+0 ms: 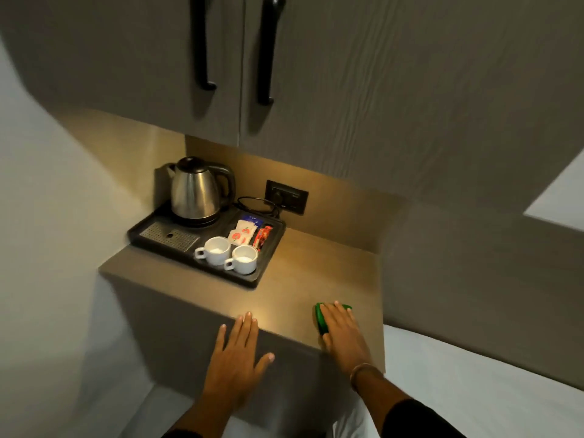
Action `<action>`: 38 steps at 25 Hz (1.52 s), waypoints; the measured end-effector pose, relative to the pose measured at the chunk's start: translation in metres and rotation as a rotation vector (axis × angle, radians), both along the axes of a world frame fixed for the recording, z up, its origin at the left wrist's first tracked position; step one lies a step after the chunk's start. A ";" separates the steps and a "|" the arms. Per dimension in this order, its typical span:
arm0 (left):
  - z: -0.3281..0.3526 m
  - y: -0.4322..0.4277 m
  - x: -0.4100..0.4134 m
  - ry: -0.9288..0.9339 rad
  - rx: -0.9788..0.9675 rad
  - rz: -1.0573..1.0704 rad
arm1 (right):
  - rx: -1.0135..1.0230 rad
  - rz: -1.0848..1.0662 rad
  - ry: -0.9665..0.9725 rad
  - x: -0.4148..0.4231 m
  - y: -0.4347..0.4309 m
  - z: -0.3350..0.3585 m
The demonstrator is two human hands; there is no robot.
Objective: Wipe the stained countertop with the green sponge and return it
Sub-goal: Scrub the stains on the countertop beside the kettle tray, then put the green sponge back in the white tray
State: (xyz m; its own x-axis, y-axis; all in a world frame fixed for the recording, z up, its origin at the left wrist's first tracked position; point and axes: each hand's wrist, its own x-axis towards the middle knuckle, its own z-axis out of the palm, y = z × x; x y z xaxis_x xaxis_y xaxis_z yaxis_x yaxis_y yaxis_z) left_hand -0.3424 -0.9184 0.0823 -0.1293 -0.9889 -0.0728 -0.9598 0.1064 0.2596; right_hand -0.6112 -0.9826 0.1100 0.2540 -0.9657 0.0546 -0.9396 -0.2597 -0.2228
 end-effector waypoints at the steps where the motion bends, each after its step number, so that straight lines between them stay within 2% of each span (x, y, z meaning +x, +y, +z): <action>1: 0.003 0.028 0.010 -0.011 -0.015 0.049 | -0.037 0.054 0.021 0.011 0.019 0.000; 4: 0.003 0.120 0.038 -0.003 -0.078 0.183 | -0.137 0.235 0.078 0.058 0.083 0.000; 7: -0.005 0.213 0.067 -0.036 -0.087 0.311 | -0.168 0.394 0.041 0.114 0.152 -0.017; 15: -0.032 0.486 0.179 -0.101 0.017 0.795 | -0.053 0.841 -0.082 0.301 0.374 -0.069; 22: -0.032 0.707 0.262 -0.133 0.127 1.123 | 0.007 1.197 -0.182 0.461 0.600 -0.084; 24: -0.041 0.794 0.293 -0.118 0.173 1.235 | 0.049 1.310 -0.167 0.514 0.687 -0.085; 29: -0.045 0.862 0.314 -0.099 0.100 1.323 | 0.046 1.388 -0.120 0.558 0.756 -0.079; 31: -0.057 0.900 0.337 -0.108 0.157 1.350 | 0.047 1.444 -0.116 0.583 0.792 -0.087; 33: -0.075 0.927 0.364 -0.103 0.198 1.350 | 0.062 1.439 -0.076 0.609 0.814 -0.103; 38: -0.110 0.961 0.395 -0.024 0.095 1.298 | 0.091 1.351 0.087 0.639 0.822 -0.137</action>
State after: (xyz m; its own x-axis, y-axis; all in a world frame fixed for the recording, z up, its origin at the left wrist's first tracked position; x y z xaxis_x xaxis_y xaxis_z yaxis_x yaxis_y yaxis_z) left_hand 0.0524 0.0424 -0.0281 0.9140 -0.3815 -0.1381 -0.3523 -0.9151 0.1964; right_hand 0.0280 -0.1609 -0.0270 0.9974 0.0390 -0.0602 0.0233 -0.9701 -0.2417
